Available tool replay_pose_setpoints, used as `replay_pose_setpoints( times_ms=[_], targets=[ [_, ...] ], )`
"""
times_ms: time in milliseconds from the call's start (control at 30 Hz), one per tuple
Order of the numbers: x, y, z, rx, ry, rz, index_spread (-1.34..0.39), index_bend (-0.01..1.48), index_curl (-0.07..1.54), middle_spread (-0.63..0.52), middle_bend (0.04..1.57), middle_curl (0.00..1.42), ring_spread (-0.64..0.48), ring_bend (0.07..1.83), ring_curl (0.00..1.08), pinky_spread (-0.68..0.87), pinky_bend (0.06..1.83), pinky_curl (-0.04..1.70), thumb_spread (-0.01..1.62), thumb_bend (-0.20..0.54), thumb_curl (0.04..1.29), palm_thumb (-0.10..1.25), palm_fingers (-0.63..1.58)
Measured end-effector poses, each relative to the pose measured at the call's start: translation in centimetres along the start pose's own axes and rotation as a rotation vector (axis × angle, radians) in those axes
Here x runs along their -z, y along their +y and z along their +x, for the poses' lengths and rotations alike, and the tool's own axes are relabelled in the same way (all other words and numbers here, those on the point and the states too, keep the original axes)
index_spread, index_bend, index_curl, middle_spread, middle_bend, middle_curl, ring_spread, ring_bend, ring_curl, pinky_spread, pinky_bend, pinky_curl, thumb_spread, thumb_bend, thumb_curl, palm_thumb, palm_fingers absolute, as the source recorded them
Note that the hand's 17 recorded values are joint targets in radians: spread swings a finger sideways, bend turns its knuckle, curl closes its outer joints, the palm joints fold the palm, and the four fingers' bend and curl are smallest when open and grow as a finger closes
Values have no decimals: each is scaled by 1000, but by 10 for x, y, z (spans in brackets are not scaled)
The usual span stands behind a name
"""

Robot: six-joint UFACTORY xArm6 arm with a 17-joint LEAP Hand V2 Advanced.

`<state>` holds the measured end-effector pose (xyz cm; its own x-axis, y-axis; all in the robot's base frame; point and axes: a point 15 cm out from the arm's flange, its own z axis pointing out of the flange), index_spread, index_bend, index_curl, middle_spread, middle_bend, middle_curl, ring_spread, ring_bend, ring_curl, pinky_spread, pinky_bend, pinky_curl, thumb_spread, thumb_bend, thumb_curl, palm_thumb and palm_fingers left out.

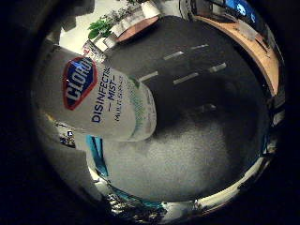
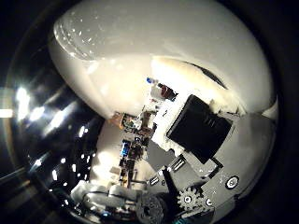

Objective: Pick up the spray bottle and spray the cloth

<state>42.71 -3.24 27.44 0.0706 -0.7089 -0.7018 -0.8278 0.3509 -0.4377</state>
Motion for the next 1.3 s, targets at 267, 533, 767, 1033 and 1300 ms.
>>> replay_pose_setpoints(
  times_ms=[267,533,767,1033,1300],
  targets=[
    [0,2,-6,61,-19,-5,-320,849,787,-143,1132,682,-195,1244,555,-330,1158,580,1112,-14,395,839,1226],
    [4,0,-26,81,-57,-1,-273,957,832,-122,1244,687,-172,1366,578,-256,1222,670,1002,-10,538,988,1221],
    [5,13,-59,82,-110,-73,-245,1013,838,-118,1289,676,-168,1414,571,-235,1233,741,899,-18,652,995,1200],
    [33,12,-85,114,-22,-160,-239,1051,832,-125,1316,662,-168,1435,566,-225,1217,810,832,-18,734,981,1192],
    [67,3,-114,142,103,-263,-234,1084,815,-126,1328,649,-170,1441,562,-231,1187,872,811,-18,781,974,1193]
  ],
)
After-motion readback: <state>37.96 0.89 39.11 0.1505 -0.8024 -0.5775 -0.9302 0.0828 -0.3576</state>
